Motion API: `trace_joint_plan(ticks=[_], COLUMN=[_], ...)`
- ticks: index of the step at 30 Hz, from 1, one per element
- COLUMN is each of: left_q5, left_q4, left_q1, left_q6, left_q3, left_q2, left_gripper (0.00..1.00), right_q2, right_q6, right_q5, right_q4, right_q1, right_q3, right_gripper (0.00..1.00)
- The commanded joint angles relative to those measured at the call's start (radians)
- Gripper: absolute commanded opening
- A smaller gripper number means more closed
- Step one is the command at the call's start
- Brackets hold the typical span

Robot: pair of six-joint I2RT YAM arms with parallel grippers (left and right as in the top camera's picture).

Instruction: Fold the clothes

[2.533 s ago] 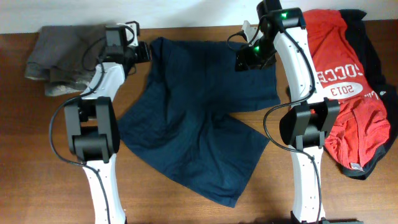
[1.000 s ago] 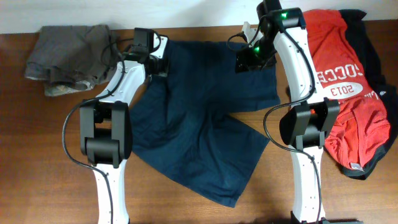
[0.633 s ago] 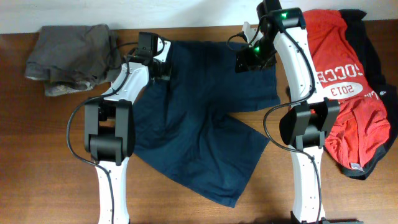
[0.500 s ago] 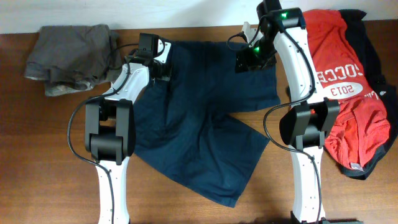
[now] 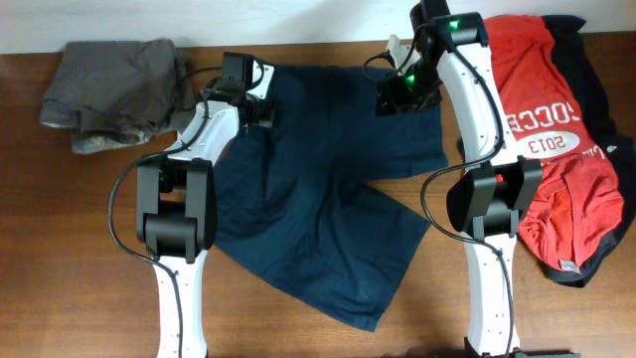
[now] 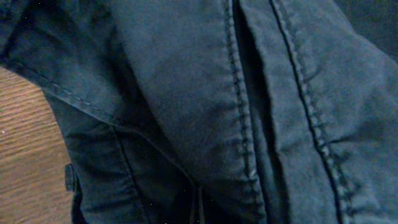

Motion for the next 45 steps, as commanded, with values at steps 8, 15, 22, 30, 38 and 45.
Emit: trace_joint_plan(ticks=[8,15,22,30,38,45], left_q5=[-0.023,-0.106,-0.139,-0.142,-0.070,-0.026], left_q4=[-0.179,-0.272,-0.315,-0.605,-1.067,-1.257], left_q1=[0.067,0.115,0.125,0.125,0.125,0.125], left_q6=[0.009,0.010,0.010,0.005,-0.022,-0.029], left_q3=[0.214,0.307,0.311,0.544,0.935,1.129], left_q2=[0.013,0.013,0.010,0.006,0.005,-0.017], left_gripper=[0.01,0.01,0.87,0.99,0.99,0.99], right_q2=[-0.004,-0.004,-0.005,-0.106,-0.331,-0.520], right_q6=[0.001,0.001,0.005,0.036,0.114,0.187], right_q5=[0.009,0.009,0.009,0.010,0.111,0.125], right_q4=[-0.005,-0.004,-0.008,-0.047,-0.176,-0.180], right_q1=[0.005,0.005,0.005,-0.011,-0.013,-0.008], right_q3=[0.008,0.008,0.008,0.010,0.010,0.008], right_gripper=[0.58,0.58,0.58,0.61,0.75,0.81])
